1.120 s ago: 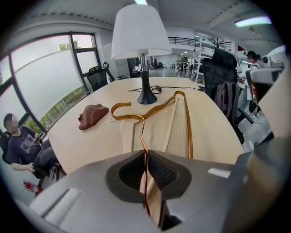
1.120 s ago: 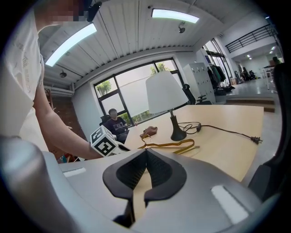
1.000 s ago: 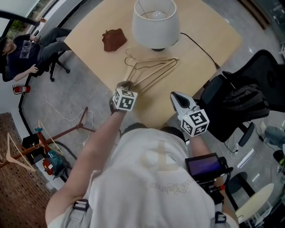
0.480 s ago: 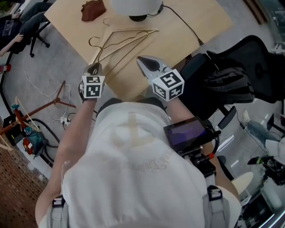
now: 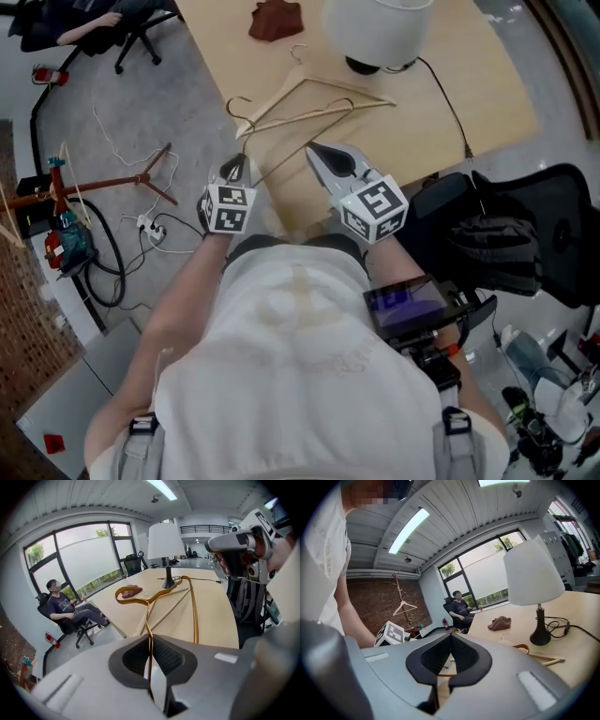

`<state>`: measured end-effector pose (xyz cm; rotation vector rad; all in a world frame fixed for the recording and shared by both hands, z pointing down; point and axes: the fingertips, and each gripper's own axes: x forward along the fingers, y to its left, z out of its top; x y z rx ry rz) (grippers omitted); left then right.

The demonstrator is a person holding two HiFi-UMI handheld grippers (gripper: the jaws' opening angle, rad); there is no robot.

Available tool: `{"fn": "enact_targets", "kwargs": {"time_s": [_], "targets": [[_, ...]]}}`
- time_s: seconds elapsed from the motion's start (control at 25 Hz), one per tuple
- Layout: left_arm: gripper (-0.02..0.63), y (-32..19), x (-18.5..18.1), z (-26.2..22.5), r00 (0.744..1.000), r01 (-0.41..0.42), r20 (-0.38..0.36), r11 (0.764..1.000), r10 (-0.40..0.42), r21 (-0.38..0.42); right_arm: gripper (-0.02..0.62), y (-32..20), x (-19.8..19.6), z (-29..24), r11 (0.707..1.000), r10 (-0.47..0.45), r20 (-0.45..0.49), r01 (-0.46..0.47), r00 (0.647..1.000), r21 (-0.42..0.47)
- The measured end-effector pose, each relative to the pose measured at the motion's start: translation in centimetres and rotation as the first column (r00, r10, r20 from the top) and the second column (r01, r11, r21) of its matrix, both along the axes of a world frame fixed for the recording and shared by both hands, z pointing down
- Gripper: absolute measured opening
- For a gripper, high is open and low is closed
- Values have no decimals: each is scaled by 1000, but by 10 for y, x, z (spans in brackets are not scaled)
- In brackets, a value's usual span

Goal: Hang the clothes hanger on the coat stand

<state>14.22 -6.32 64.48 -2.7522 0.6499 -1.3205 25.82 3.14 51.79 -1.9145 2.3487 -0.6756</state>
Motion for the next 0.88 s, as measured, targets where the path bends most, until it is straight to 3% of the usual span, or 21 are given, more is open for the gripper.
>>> {"fn": "enact_targets", "kwargs": {"time_s": [0.4, 0.88], "targets": [[20, -13, -72, -32, 992, 100, -81, 994, -95, 52, 14, -35, -79, -17, 990, -139, -28, 140, 990, 30], [20, -6, -242, -48, 966, 255, -79, 962, -248, 101, 14, -54, -209, -33, 967, -253, -53, 254, 966, 18]]}}
